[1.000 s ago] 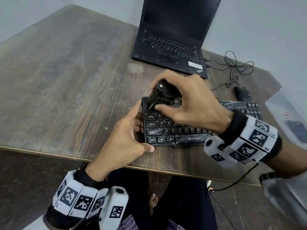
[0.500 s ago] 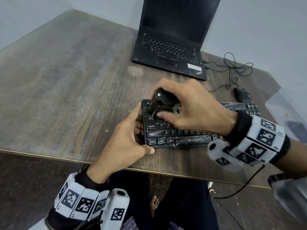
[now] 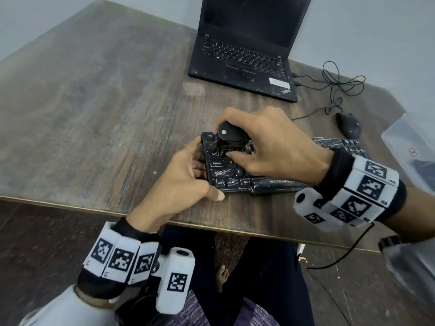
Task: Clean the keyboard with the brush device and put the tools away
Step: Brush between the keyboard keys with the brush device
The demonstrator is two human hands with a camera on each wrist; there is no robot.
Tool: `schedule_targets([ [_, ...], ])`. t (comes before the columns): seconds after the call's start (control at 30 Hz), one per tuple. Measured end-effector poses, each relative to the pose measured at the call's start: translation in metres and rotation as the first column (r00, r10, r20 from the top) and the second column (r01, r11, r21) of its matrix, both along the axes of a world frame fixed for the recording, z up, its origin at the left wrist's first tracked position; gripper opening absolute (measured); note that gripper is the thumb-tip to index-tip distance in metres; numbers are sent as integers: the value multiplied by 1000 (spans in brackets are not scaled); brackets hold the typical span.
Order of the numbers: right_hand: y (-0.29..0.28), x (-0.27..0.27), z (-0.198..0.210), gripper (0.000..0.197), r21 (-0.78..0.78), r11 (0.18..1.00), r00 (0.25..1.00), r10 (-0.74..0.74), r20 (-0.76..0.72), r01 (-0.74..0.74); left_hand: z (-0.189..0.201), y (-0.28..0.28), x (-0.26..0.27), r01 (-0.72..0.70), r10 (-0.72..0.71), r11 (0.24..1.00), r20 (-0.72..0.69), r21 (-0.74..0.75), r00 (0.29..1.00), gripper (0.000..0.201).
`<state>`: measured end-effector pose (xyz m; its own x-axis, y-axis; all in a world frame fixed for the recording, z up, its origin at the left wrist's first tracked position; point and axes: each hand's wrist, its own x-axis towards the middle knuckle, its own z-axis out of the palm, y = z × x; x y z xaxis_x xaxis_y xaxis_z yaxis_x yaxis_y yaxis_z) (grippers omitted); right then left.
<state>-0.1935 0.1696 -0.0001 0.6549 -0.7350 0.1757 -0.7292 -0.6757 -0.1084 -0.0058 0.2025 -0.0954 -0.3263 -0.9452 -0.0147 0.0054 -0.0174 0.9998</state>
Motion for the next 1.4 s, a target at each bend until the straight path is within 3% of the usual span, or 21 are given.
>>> schedule_targets([
  [0.3,-14,-5,5,35,77,997,992,-38,121,29,-1,-5,-5,-66,68,991,-20,114,997,105],
  [0.43,1,-2,1,34,189,979,987,49,152,-77,-1,0,-7,-73,74,994,-14,81,997,111],
  [0.63,-12,-2,2,36,99,995,976,0,217,-22,2,2,-8,-91,90,995,18,49,996,107],
  [0.73,-1,-2,0,36,150,986,977,39,208,-72,5,3,-6,-81,80,996,26,45,996,105],
  [0.97,-3,-12,2,37,65,997,979,-45,197,33,8,-12,-5,13,-32,995,196,100,980,114],
  [1.1,8,-12,-3,37,121,993,974,-42,222,15,17,-23,-2,116,-130,992,443,59,887,106],
  [1.27,-9,-15,2,34,184,980,962,-119,247,74,37,-45,-3,257,-288,958,445,131,848,81],
  [1.4,-17,-11,1,32,241,968,966,-128,226,72,59,-69,-1,280,-420,902,514,329,748,55],
])
